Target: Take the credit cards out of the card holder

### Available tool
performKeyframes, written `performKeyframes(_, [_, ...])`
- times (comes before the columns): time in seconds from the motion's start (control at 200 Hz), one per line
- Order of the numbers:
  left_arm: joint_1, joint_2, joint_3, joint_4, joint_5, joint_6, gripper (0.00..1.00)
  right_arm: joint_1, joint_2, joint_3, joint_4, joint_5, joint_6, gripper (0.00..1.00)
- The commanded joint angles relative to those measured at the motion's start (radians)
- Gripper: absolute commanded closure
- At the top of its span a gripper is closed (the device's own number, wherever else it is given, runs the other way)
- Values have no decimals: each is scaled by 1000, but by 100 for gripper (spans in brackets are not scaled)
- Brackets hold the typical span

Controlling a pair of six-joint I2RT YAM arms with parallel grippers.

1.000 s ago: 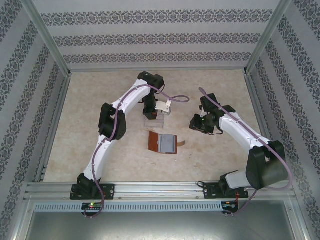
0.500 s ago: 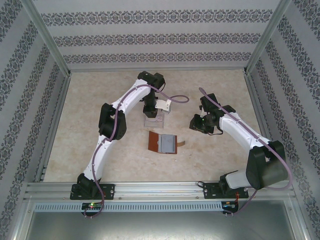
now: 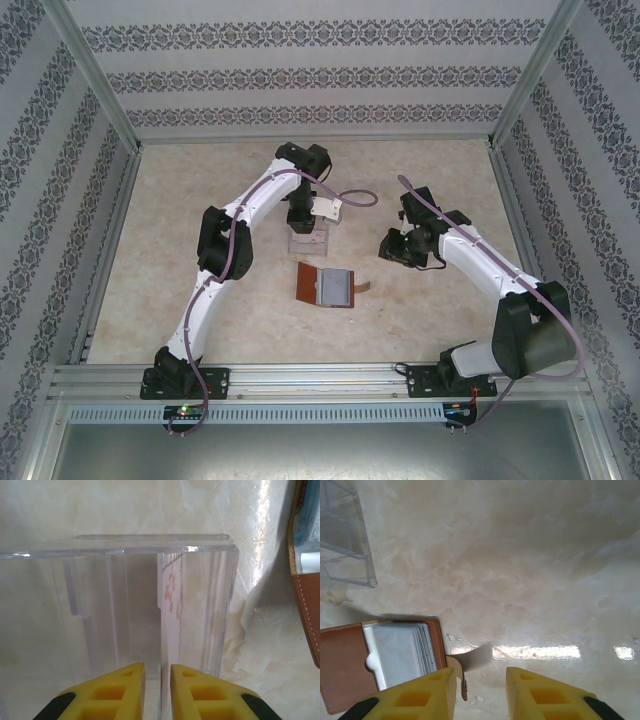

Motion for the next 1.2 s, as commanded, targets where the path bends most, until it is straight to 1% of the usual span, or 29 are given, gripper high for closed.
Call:
performKeyframes(0.0, [-3,-25,11,6,1,0,78,-10,7,7,-2,-17,-5,68])
performKeyframes(0.11, [-3,-35,7,10,13,-1,77,-9,6,6,-2,-12,-5,68])
performKeyframes(0.16, [-4,-40,1,17,13,-2,79,-10,7,6,-2,-13,-6,68])
performKeyframes(0.29, [-4,-40,-2,18,17,1,85,-9,8,5,-1,-14,-6,68])
performKeyframes(0.375, [-4,-39,-7,18,12,3,92,-9,8,4,-2,-13,-5,68])
performKeyframes(0.51, [-4,-35,-20,16,17,4,96,-9,8,3,-3,-15,-7,68])
performKeyframes(0.944, [-4,-15,-27,-56,74,3,96,-8,6,0,-3,-14,-6,68])
performKeyframes(1.054, [-4,-17,-27,-65,79,-3,93,-7,4,2,-4,-15,-7,68])
performKeyframes(1.194, [-4,-33,-26,-57,71,-15,83,-7,-1,6,-7,-12,-7,68])
